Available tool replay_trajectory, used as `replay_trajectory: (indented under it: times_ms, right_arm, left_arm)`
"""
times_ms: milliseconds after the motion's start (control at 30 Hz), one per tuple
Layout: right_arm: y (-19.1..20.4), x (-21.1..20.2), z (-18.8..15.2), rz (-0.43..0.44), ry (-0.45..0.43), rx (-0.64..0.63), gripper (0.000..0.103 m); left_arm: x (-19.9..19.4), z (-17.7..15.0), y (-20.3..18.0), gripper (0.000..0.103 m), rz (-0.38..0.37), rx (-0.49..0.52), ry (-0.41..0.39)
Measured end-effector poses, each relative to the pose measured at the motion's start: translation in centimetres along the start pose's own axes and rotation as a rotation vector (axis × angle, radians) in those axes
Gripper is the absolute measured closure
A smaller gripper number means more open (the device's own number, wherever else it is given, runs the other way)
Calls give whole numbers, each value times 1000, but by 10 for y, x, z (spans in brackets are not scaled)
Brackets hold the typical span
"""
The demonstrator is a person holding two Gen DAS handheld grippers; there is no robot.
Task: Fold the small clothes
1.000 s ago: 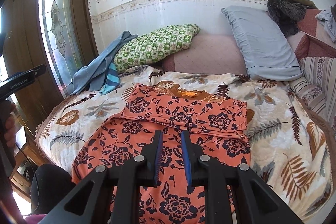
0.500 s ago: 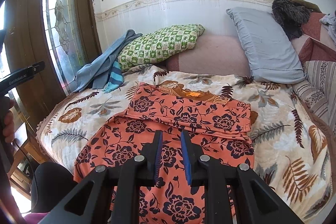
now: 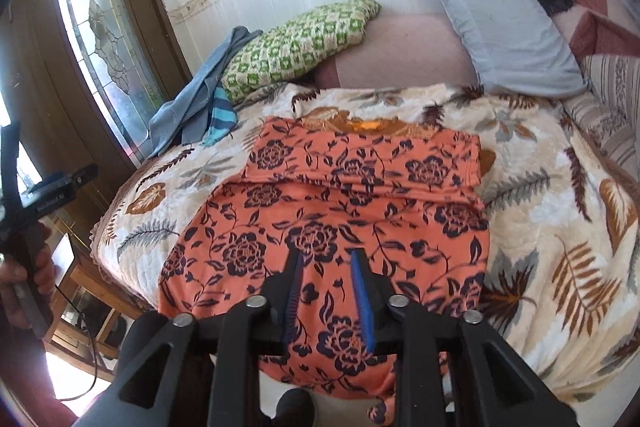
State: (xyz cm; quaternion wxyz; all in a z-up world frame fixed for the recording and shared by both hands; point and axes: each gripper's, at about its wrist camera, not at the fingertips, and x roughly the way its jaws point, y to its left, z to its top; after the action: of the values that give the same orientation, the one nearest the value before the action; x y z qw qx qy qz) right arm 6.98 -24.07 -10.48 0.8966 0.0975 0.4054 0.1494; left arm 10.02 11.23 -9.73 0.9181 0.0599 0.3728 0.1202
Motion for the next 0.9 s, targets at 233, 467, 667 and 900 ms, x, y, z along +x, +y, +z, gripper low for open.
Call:
replay_trajectory:
  times_ms: [233, 467, 667, 900]
  right_arm:
    - [-63, 26, -66, -24, 174, 228, 27]
    - [-98, 50, -95, 5, 289, 412, 27]
    - [-103, 60, -96, -8, 308, 466, 27]
    - [-100, 88, -108, -53, 378, 525, 27]
  left_arm:
    - [72, -87, 9, 1, -139, -14, 352]
    - [98, -104, 7, 1, -293, -90, 450]
    - [104, -111, -20, 37, -418, -37, 479]
    - [111, -118, -30, 60, -450, -43, 504]
